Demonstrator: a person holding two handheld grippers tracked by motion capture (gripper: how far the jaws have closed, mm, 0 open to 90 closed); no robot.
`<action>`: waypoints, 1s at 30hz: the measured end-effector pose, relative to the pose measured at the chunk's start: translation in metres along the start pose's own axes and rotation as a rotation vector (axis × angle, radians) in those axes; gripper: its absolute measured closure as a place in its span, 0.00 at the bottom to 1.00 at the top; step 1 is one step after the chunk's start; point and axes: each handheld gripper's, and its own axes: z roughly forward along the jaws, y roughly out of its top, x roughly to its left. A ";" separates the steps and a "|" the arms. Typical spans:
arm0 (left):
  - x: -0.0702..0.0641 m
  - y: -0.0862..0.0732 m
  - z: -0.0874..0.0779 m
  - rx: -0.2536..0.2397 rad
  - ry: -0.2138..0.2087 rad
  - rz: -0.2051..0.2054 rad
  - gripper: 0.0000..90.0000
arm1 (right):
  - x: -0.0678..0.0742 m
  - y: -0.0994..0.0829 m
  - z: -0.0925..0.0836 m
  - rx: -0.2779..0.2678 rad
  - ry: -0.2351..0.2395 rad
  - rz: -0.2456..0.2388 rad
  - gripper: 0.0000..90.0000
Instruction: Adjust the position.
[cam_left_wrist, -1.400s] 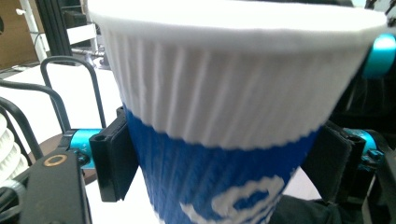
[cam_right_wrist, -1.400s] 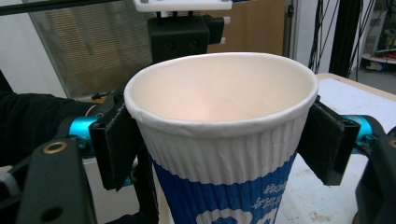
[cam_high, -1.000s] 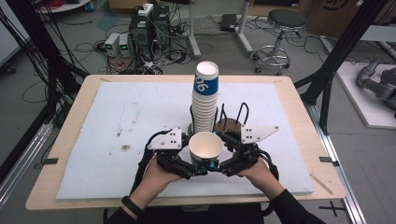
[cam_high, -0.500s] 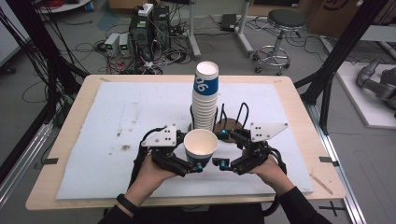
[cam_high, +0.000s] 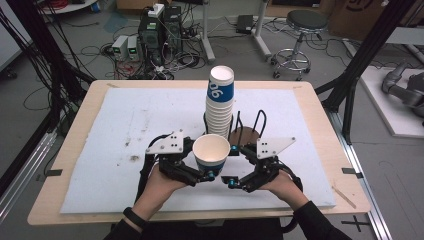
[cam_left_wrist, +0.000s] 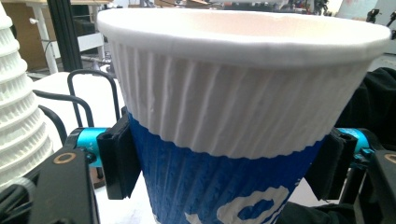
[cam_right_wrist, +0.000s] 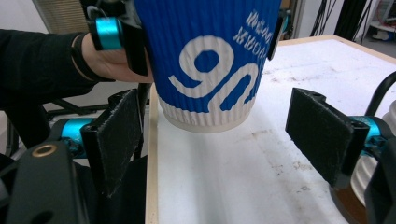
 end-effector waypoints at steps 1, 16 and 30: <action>0.000 0.000 0.000 -0.006 -0.001 -0.001 0.28 | 0.001 -0.001 0.002 0.001 -0.001 0.004 0.21; -0.005 -0.001 0.009 0.002 -0.041 0.001 0.28 | 0.009 -0.004 0.026 -0.002 0.015 0.024 0.27; -0.008 0.006 0.009 -0.008 -0.033 0.002 0.18 | 0.009 -0.005 0.027 0.003 0.011 -0.006 0.34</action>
